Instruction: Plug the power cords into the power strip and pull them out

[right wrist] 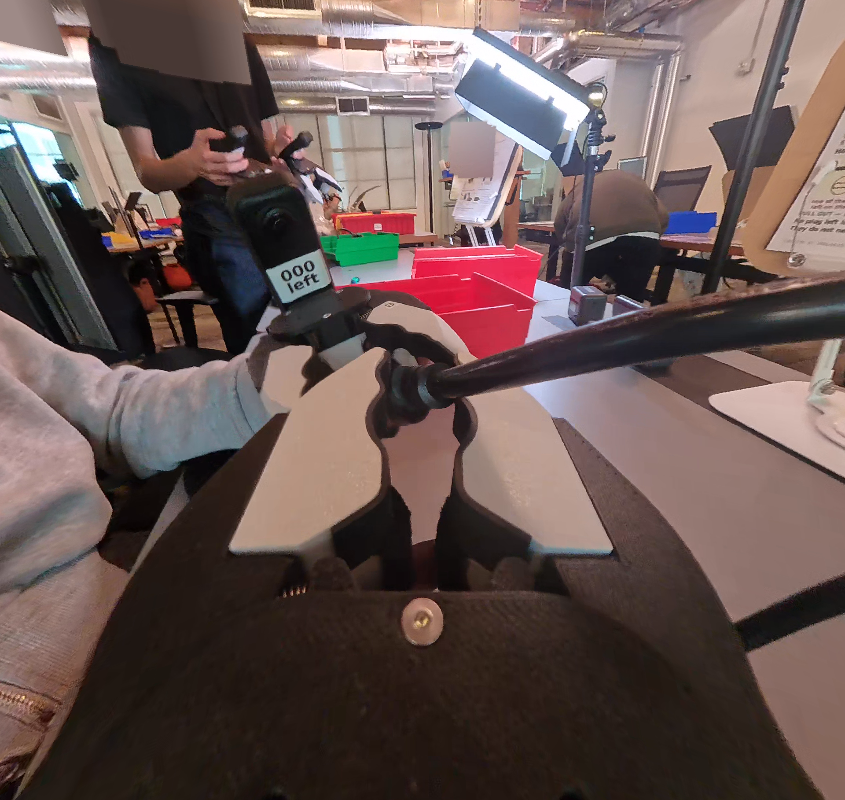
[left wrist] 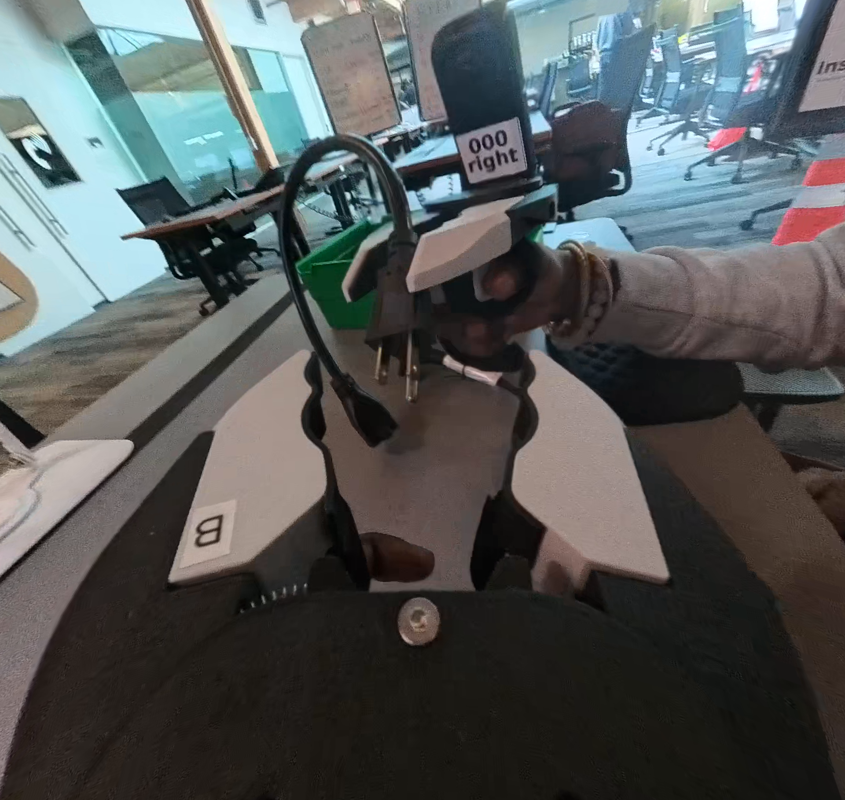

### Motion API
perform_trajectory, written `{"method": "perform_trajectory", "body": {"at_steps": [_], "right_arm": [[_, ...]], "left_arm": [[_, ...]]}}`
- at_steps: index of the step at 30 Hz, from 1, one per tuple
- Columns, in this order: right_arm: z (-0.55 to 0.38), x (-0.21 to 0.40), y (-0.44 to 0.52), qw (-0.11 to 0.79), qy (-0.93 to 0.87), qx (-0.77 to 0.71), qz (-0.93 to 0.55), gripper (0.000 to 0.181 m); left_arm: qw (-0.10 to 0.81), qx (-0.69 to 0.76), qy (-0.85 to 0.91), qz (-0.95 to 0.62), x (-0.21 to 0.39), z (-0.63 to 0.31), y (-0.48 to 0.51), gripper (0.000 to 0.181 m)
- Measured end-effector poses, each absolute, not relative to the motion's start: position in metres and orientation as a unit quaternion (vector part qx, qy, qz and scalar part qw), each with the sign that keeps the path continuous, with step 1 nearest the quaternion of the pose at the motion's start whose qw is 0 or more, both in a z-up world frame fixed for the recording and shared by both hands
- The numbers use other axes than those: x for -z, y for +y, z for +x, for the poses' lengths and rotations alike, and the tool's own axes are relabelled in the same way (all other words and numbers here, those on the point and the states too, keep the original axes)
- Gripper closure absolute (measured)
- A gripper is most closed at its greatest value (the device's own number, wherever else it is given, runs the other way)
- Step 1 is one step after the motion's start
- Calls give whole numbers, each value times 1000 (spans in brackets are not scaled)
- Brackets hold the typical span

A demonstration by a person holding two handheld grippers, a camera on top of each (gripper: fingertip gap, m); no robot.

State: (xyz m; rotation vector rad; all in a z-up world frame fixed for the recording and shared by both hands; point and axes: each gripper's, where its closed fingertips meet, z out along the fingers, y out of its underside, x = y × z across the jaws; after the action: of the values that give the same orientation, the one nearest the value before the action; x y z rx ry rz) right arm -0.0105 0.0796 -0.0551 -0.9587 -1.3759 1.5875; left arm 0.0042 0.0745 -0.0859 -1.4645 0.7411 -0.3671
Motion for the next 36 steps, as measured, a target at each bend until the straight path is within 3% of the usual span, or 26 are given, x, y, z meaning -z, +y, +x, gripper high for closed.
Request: {"method": "perform_trajectory", "body": {"at_steps": [4, 8, 20, 21, 25, 36], "right_arm": [[-7, 55, 82, 425, -563, -599, -379, 157], [-8, 58, 83, 428, -570, -589, -381, 156], [-12, 63, 85, 424, -566, -589, -391, 156], [-12, 63, 85, 425, -564, -590, -391, 156], [-13, 64, 87, 425, -562, -590, -394, 156], [-16, 70, 85, 428, -576, -572, -397, 157]], "left_arm": [[628, 178, 344, -675, 100, 5, 67, 80], [602, 181, 358, -690, 117, 5, 55, 83], [406, 157, 449, -781, 218, 22, 21, 84], [391, 142, 455, -787, 225, 22, 22, 87], [391, 137, 437, -799, 226, 17, 28, 136], [372, 133, 418, -818, 227, -14, 28, 137]]}}
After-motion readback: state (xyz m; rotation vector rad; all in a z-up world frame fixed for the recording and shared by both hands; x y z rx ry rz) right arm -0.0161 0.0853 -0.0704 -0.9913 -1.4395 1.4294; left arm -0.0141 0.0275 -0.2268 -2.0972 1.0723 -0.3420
